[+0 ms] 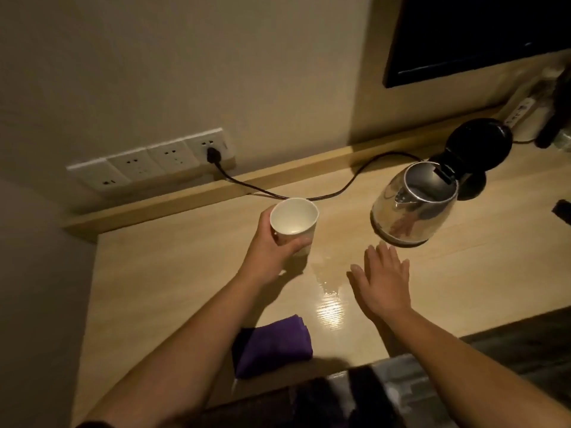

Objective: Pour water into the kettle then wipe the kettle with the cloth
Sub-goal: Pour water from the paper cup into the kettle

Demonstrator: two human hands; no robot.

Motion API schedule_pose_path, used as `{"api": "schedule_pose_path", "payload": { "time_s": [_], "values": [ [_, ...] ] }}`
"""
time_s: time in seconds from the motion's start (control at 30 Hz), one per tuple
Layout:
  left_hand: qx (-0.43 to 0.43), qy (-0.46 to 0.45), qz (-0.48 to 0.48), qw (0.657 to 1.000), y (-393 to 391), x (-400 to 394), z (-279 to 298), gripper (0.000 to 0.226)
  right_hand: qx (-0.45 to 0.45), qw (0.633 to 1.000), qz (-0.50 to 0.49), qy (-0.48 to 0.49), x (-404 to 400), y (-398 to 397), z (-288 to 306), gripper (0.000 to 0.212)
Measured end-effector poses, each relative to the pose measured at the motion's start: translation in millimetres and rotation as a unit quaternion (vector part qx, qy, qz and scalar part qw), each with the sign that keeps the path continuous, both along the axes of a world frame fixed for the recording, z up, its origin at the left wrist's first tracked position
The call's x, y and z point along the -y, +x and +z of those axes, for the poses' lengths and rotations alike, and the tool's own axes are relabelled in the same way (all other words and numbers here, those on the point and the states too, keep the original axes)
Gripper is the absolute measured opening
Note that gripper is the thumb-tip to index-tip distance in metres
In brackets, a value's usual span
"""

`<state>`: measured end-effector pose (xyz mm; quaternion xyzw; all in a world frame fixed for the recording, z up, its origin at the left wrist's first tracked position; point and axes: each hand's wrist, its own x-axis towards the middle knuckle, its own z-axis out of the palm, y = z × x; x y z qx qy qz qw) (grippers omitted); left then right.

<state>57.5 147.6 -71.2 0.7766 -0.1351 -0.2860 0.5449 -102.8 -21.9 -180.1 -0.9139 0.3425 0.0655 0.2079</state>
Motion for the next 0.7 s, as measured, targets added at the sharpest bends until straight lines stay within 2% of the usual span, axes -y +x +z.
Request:
{"api": "schedule_pose_path", "payload": {
  "time_s": [0.07, 0.13, 0.2, 0.33, 0.43, 0.53, 0.7],
  "values": [
    [-0.01, -0.006, 0.026, 1.0, -2, -22, -4, 0.079, 0.112, 0.989, -0.036, 0.09, -17, 20, 34, 0.065],
    [-0.013, -0.009, 0.046, 0.999, -2, -40, -7, 0.08, 0.183, 0.955, -0.056, 0.224, -40, 45, 68, 0.055],
    [-0.013, -0.011, 0.064, 0.998, 0, -52, -9, 0.08, 0.198, 0.925, -0.051, 0.32, -62, 69, 90, 0.049],
    [-0.006, -0.017, 0.086, 0.996, 8, -69, -15, 0.081, 0.186, 0.873, -0.031, 0.45, -97, 100, 107, 0.041],
    [-0.035, -0.027, 0.097, 0.994, 19, -77, -25, 0.081, 0.193, 0.853, -0.039, 0.483, -111, 118, 107, 0.035],
    [-0.079, -0.031, 0.06, 0.995, 32, -82, -40, 0.083, 0.188, 0.855, -0.053, 0.48, -112, 137, 97, 0.038],
    [-0.073, -0.036, 0.038, 0.996, 69, -79, -57, 0.074, 0.186, 0.849, -0.068, 0.49, -103, 177, 78, 0.036]
  ]
}}
